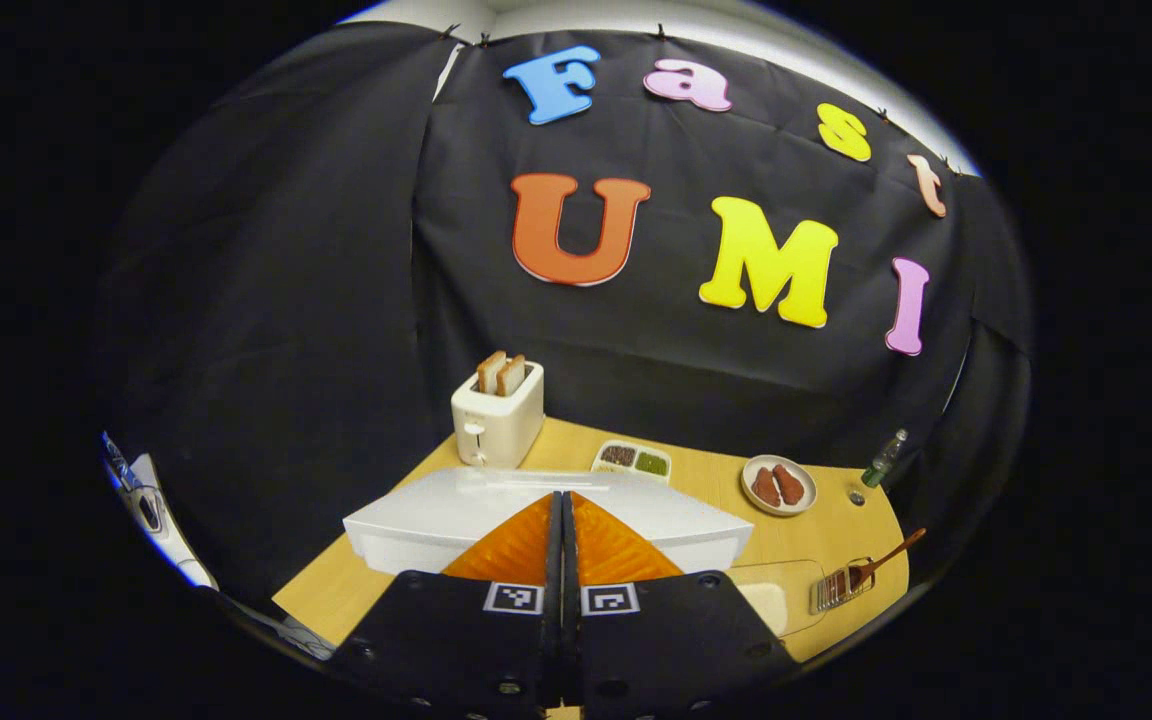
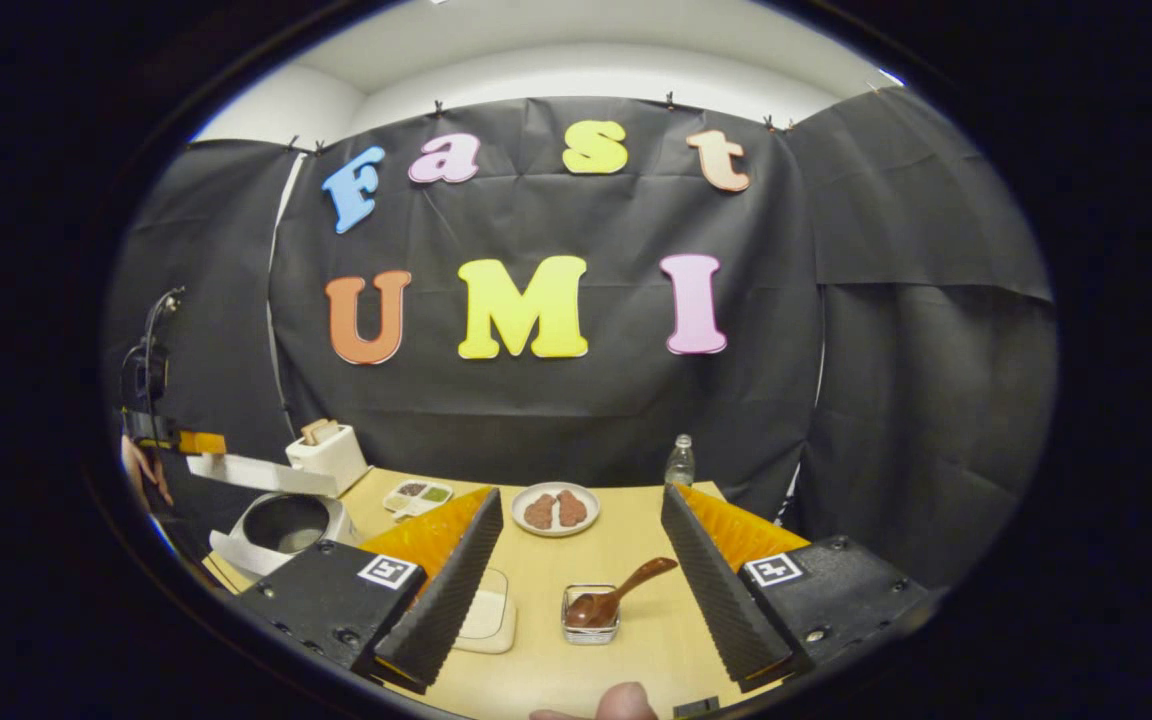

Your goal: Close the left gripper, press the button to open the rice cooker; take a wooden spoon from the chopstick holder with the right hand, scoop a spoonful of rice and pour it into the rice cooker, then put the wooden spoon back into the chopstick holder.

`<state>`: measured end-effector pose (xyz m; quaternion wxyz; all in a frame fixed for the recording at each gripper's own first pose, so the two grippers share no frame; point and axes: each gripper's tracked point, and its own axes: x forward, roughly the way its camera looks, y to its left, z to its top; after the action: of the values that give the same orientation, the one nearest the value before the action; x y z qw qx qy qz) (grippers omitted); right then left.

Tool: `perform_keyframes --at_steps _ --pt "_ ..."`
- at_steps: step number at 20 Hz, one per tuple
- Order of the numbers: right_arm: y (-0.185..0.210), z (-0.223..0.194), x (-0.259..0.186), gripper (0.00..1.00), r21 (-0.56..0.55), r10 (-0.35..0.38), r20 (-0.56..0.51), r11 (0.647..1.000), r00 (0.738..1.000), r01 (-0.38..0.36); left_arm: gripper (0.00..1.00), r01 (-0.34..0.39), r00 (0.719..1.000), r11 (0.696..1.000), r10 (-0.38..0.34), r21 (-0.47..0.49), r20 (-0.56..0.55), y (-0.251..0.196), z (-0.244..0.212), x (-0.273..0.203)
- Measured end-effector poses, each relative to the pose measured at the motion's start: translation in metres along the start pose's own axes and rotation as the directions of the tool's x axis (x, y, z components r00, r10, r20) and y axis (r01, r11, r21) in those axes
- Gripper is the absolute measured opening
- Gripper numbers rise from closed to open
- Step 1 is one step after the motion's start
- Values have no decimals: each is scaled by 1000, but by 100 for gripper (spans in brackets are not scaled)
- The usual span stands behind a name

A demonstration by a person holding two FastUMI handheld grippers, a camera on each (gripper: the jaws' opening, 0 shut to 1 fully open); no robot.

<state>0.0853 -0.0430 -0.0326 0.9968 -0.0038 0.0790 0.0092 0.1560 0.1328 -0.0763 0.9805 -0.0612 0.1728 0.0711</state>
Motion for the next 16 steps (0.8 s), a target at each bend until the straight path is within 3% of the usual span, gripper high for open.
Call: perform_keyframes --at_steps 7,9,10,11,12,13,14,15,16 --pt "-23 6 -12 100 7 -39 21 999 999 38 6 -3 984 998 -9 62 179 -7 59 -11" --pt "-27 2 -13 100 9 -42 15 999 999 41 20 1 975 999 -11 45 222 -15 71 -19" --pt "-29 0 -14 100 10 -44 11 999 999 44 33 -1 970 999 -10 47 242 -16 74 -25" --pt "-32 0 -15 100 11 -45 10 999 999 45 36 -3 966 998 -12 57 258 -19 76 -30" --pt "-33 -1 -15 100 12 -45 11 999 999 45 27 -1 962 998 -17 66 274 -22 79 -38" --pt "-35 -2 -15 100 12 -44 11 999 999 44 37 -1 959 997 -20 74 283 -25 82 -44" --pt "-37 -4 -15 100 10 -44 11 999 999 44 65 -5 957 997 -19 80 288 -26 82 -51" --pt "-40 -6 -15 100 9 -45 8 999 999 45 54 -8 955 996 -18 84 297 -28 83 -58" --pt "-42 -10 -14 100 10 -44 4 999 999 44 69 -12 953 997 -13 79 304 -29 84 -64"
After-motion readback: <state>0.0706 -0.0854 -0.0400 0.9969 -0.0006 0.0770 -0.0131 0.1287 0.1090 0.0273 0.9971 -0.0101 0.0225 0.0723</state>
